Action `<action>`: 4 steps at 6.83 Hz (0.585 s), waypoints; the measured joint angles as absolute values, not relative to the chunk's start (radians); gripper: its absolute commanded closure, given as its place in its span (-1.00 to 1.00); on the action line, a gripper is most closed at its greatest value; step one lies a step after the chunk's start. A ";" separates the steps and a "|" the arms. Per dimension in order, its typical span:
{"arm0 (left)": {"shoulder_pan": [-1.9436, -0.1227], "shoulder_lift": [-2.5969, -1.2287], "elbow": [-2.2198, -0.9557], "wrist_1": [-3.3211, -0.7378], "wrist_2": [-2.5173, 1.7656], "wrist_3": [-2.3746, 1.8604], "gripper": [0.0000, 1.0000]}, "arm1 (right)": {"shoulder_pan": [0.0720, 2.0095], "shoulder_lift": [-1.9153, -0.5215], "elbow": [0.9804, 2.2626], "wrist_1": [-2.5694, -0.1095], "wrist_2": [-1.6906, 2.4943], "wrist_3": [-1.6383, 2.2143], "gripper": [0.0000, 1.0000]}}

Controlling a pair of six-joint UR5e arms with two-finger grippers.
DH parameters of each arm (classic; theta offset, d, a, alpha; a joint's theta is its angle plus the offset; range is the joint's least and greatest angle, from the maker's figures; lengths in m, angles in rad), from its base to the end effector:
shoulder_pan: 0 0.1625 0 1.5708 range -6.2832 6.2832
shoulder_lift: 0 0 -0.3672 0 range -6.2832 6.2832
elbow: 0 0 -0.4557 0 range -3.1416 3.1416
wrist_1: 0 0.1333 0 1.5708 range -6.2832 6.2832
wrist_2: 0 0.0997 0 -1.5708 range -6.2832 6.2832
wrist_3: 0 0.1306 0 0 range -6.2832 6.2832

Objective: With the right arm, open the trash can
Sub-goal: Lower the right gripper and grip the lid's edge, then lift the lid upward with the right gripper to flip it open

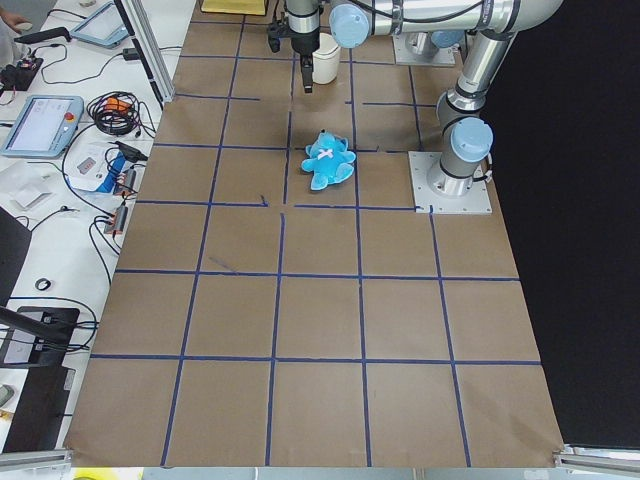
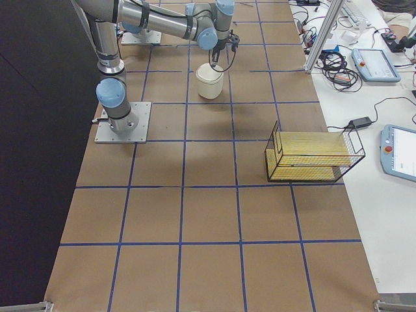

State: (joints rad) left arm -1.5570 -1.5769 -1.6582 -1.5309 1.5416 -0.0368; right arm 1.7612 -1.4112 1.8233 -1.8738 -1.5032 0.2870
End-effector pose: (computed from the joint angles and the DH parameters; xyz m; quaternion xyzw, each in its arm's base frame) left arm -0.1295 -0.5504 0.3514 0.0257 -0.9992 -0.0270 0.0143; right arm 0.2457 -0.5238 0.2021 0.0500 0.9967 0.0609 0.0199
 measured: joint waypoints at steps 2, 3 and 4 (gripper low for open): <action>-1.557 -1.577 -1.658 -1.531 1.542 -0.037 -1.00 | 1.760 -1.403 1.825 -1.875 -1.504 0.283 0.64; -1.557 -1.577 -1.658 -1.531 1.542 -0.037 -1.00 | 1.760 -1.400 1.826 -1.876 -1.503 0.284 0.64; -1.557 -1.577 -1.658 -1.531 1.542 -0.037 -1.00 | 1.760 -1.400 1.827 -1.876 -1.503 0.284 0.63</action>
